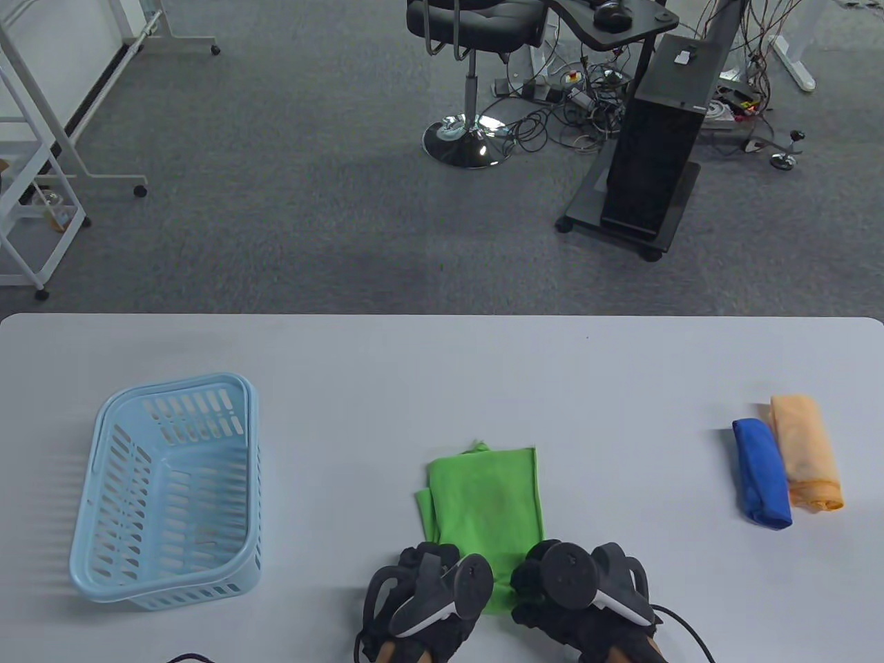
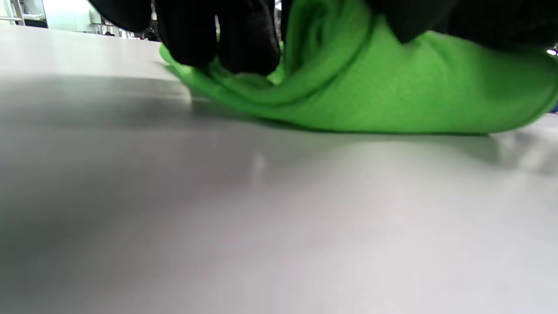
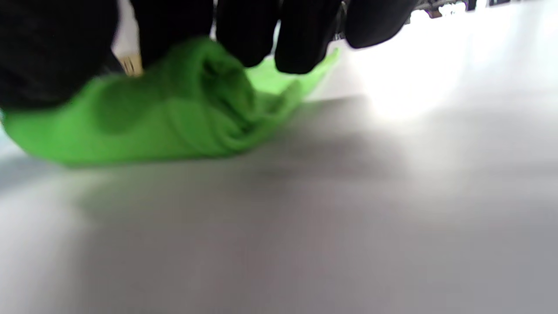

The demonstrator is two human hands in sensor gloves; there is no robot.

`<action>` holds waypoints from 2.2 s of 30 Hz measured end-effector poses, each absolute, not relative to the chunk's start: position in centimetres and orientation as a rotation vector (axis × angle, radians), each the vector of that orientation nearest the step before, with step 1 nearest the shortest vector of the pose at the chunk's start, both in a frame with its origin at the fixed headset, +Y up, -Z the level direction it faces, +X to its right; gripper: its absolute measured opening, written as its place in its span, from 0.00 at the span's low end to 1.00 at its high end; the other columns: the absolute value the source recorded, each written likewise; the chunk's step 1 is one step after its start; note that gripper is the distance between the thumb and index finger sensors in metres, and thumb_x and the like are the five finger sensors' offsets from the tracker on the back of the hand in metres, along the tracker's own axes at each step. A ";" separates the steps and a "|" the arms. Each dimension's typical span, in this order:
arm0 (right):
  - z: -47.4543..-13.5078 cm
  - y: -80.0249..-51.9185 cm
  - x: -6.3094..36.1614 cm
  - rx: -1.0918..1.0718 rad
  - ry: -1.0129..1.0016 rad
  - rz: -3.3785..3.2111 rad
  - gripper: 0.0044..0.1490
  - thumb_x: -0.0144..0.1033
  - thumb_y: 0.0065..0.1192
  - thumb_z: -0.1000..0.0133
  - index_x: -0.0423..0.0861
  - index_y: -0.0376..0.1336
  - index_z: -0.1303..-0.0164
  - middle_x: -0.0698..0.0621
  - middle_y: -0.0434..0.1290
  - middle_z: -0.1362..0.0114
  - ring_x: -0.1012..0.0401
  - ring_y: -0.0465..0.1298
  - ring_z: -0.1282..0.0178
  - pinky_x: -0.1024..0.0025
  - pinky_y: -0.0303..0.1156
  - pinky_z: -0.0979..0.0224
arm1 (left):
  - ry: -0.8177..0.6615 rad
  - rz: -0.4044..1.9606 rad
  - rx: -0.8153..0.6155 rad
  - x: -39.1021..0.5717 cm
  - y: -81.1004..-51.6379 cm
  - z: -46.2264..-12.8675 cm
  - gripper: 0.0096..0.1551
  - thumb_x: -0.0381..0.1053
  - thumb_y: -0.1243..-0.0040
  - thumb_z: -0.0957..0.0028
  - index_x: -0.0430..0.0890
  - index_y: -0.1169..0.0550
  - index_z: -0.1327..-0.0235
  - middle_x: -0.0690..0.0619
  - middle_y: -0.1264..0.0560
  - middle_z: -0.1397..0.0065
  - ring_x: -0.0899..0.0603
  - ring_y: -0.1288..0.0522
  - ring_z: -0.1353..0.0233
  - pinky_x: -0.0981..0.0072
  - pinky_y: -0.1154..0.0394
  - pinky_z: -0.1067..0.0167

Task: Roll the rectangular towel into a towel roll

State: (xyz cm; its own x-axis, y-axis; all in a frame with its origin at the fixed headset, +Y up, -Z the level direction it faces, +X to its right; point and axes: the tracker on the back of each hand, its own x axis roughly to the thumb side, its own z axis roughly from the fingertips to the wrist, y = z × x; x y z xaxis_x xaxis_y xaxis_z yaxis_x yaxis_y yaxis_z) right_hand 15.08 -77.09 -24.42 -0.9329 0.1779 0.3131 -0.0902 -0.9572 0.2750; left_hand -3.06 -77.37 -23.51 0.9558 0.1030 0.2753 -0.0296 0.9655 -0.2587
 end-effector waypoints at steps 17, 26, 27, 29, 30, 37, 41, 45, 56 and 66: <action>-24.8 -77.0 14.9 0.414 0.315 2.930 0.33 0.46 0.62 0.64 0.54 0.70 0.46 0.50 0.71 0.39 0.54 0.76 0.38 0.47 0.67 0.29 | -0.337 -0.135 -0.275 -2.1 -77.6 -22.9 0.44 0.63 0.34 0.64 0.60 0.34 0.29 0.43 0.43 0.22 0.32 0.41 0.23 0.31 0.46 0.29; -24.4 -76.6 15.2 0.455 0.333 2.921 0.35 0.50 0.62 0.64 0.54 0.67 0.44 0.50 0.71 0.40 0.54 0.76 0.40 0.46 0.66 0.29 | -0.336 -0.044 -0.250 -2.4 -77.5 -23.0 0.38 0.58 0.42 0.64 0.55 0.24 0.34 0.45 0.34 0.27 0.33 0.37 0.25 0.31 0.43 0.30; -24.3 -76.3 15.1 0.457 0.266 2.931 0.36 0.47 0.63 0.63 0.55 0.63 0.42 0.51 0.67 0.36 0.54 0.72 0.35 0.46 0.64 0.27 | -0.334 -0.045 -0.247 -2.4 -77.5 -23.0 0.38 0.59 0.44 0.64 0.55 0.24 0.34 0.45 0.34 0.27 0.33 0.37 0.25 0.32 0.43 0.30; -24.2 -75.8 15.1 0.474 0.196 2.913 0.34 0.42 0.66 0.63 0.56 0.62 0.44 0.51 0.62 0.32 0.54 0.69 0.32 0.46 0.62 0.26 | -0.328 -0.040 -0.254 -2.5 -77.6 -23.2 0.37 0.59 0.46 0.64 0.56 0.24 0.35 0.45 0.33 0.27 0.33 0.37 0.25 0.32 0.43 0.30; -24.2 -75.7 15.1 0.478 0.159 2.891 0.32 0.41 0.67 0.63 0.56 0.64 0.46 0.51 0.63 0.33 0.54 0.70 0.32 0.46 0.63 0.26 | -0.320 -0.030 -0.265 -2.6 -77.6 -23.2 0.37 0.59 0.47 0.63 0.57 0.24 0.35 0.45 0.34 0.27 0.33 0.37 0.25 0.32 0.43 0.30; -24.6 -76.9 14.8 0.472 0.340 2.955 0.45 0.52 0.68 0.67 0.56 0.63 0.36 0.48 0.60 0.26 0.50 0.66 0.26 0.43 0.61 0.26 | -0.296 0.074 -0.299 -3.3 -77.6 -23.7 0.38 0.60 0.54 0.60 0.53 0.20 0.37 0.44 0.33 0.28 0.32 0.38 0.25 0.31 0.44 0.31; -24.8 -77.4 14.0 0.448 0.359 3.027 0.47 0.47 0.70 0.66 0.55 0.60 0.32 0.50 0.59 0.26 0.51 0.66 0.26 0.43 0.60 0.24 | -0.284 0.050 -0.281 -3.0 -77.4 -23.5 0.38 0.61 0.51 0.56 0.51 0.26 0.30 0.42 0.40 0.23 0.31 0.41 0.24 0.30 0.46 0.30; -25.0 -77.4 13.8 0.426 0.310 3.032 0.42 0.46 0.66 0.64 0.54 0.63 0.35 0.50 0.64 0.29 0.52 0.69 0.29 0.44 0.62 0.26 | -0.303 0.044 -0.217 -2.6 -76.9 -23.3 0.33 0.56 0.45 0.55 0.65 0.36 0.33 0.44 0.44 0.23 0.33 0.40 0.24 0.31 0.46 0.30; -25.1 -77.2 14.7 0.446 0.379 2.942 0.38 0.49 0.61 0.63 0.53 0.67 0.39 0.51 0.70 0.34 0.53 0.72 0.33 0.44 0.63 0.27 | -0.335 -0.038 -0.245 -2.0 -77.0 -23.0 0.40 0.59 0.35 0.62 0.56 0.29 0.32 0.45 0.32 0.27 0.33 0.34 0.26 0.31 0.41 0.31; -24.7 -76.6 15.3 0.463 0.349 2.890 0.38 0.51 0.58 0.62 0.52 0.71 0.40 0.49 0.70 0.35 0.52 0.72 0.34 0.43 0.63 0.27 | -0.308 0.116 -0.264 -3.1 -76.9 -23.4 0.33 0.58 0.49 0.61 0.56 0.16 0.43 0.45 0.25 0.37 0.35 0.30 0.33 0.32 0.40 0.32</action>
